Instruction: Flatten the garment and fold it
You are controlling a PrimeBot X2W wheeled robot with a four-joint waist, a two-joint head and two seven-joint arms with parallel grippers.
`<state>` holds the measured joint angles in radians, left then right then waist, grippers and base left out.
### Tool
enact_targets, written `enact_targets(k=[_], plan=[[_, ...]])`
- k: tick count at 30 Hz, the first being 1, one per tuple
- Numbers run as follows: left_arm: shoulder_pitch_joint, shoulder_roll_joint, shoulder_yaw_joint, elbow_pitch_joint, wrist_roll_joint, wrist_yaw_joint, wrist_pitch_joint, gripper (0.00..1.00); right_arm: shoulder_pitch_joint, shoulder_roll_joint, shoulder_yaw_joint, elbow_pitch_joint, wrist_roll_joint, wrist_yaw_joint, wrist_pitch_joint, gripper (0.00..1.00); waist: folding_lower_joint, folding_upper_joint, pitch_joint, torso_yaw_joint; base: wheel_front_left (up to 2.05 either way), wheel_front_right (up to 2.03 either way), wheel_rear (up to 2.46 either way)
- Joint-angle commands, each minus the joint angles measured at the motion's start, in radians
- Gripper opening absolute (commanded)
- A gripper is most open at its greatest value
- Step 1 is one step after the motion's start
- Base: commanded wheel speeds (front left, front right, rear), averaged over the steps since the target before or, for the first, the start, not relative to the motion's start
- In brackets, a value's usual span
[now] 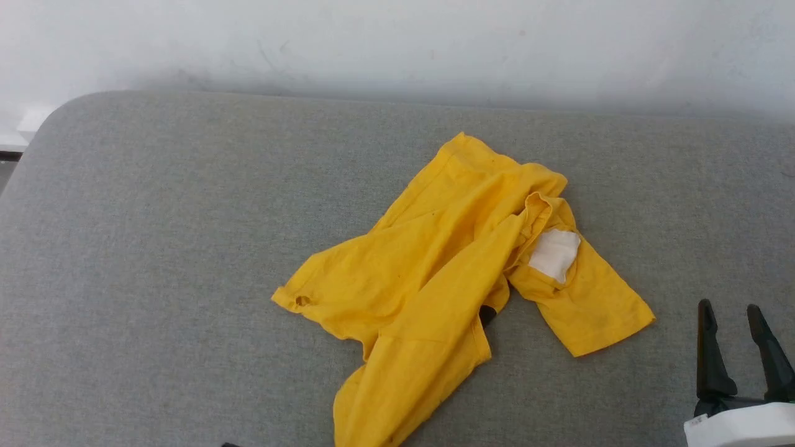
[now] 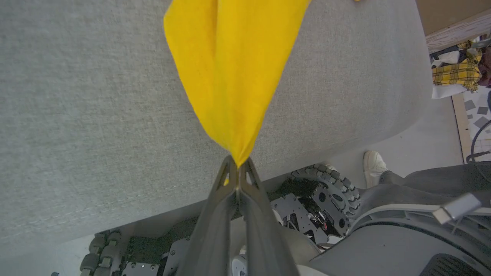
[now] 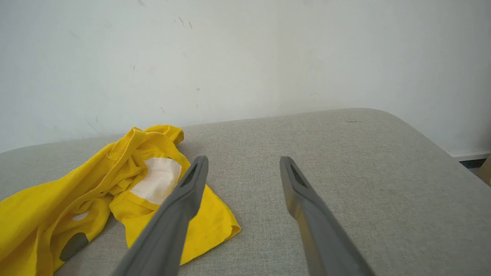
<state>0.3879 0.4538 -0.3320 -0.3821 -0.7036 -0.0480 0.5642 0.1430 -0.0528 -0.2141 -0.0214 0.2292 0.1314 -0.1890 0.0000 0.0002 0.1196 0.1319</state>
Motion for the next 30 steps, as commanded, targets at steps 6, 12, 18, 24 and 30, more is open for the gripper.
enact_targets(k=[6, 12, 18, 24, 30], plan=[[-0.071, -0.062, -0.045, 0.052, -0.057, -0.047, -0.035, 1.00, -0.012, 0.003, 0.011, 0.006, -0.011, -0.001, 0.015, 1.00, 0.0000, -0.0002, -0.019, -0.002, 0.00, 0.00, 0.00], [-0.178, -0.065, 0.029, 0.001, -0.125, -0.064, -0.088, 1.00, -0.006, 0.003, 0.014, 0.003, -0.010, -0.001, 0.019, 1.00, 0.0000, -0.0002, -0.020, -0.021, 0.00, 0.00, 0.00], [-0.399, -0.048, 0.125, 0.102, 0.109, -0.024, -0.265, 1.00, -0.023, 0.003, 0.027, -0.002, -0.005, -0.001, 0.015, 1.00, 0.0000, -0.0002, 0.022, -0.056, 0.00, 0.00, 0.00], [-0.553, -0.045, 0.047, 0.301, 0.271, -0.014, -0.274, 1.00, -0.058, 0.003, 0.029, -0.021, -0.008, -0.001, 0.005, 1.00, 0.0000, -0.0002, 0.088, -0.104, 0.00, 0.00, 0.00], [-0.655, -0.071, -0.032, 0.491, 0.291, -0.038, -0.208, 1.00, -0.076, 0.003, 0.026, -0.031, -0.008, -0.001, 0.002, 1.00, 0.0000, -0.0002, 0.129, -0.138, 0.00, 0.00, 0.00]])
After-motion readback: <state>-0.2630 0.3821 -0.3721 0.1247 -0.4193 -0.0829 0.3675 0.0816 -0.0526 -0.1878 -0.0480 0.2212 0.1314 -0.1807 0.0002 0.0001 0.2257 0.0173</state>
